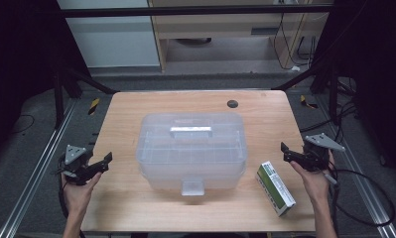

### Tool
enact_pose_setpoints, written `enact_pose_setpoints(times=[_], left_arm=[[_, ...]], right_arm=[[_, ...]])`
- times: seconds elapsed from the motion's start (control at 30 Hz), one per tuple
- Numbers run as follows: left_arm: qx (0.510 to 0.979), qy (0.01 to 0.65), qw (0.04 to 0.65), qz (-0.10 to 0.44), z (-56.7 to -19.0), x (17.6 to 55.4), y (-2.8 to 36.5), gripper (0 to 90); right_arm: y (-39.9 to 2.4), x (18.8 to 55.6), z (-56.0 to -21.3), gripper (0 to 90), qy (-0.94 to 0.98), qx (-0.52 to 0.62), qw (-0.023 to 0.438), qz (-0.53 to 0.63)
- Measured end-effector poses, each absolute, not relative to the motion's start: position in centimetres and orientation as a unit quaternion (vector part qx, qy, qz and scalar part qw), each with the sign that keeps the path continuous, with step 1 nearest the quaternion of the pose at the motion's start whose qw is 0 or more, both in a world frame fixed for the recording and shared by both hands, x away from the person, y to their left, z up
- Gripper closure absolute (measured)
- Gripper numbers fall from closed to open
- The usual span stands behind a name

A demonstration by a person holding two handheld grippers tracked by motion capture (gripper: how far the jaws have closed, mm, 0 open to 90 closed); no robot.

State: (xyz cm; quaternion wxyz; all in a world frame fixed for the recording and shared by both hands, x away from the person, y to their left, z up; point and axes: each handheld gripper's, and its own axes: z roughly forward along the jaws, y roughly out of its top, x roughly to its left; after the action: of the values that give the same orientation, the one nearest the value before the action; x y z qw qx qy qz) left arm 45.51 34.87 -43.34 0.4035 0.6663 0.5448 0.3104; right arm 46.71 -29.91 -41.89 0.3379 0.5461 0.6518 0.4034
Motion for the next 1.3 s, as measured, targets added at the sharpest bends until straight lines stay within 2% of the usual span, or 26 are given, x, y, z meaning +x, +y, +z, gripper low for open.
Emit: enact_pose_setpoints(times=[0.3,0.57,0.9,1.3], left_arm=[[0.682,0.528,0.406,0.302,-42.5,45.2,34.1,34.3],[0.694,0.498,0.416,0.311,-41.6,44.7,33.4,36.4],[0.715,0.484,0.412,0.291,-41.1,44.7,32.5,32.9],[0.743,0.44,0.416,0.287,-38.6,44.8,31.8,33.1]], right_arm=[[-28.7,45.7,-40.2,14.7,0.688,0.5,0.306,0.428],[-27.0,45.0,-39.2,16.1,0.725,0.459,0.287,0.426],[-25.9,44.8,-38.8,15.3,0.75,0.434,0.268,0.422],[-25.3,44.6,-38.8,14.0,0.778,0.413,0.252,0.402]])
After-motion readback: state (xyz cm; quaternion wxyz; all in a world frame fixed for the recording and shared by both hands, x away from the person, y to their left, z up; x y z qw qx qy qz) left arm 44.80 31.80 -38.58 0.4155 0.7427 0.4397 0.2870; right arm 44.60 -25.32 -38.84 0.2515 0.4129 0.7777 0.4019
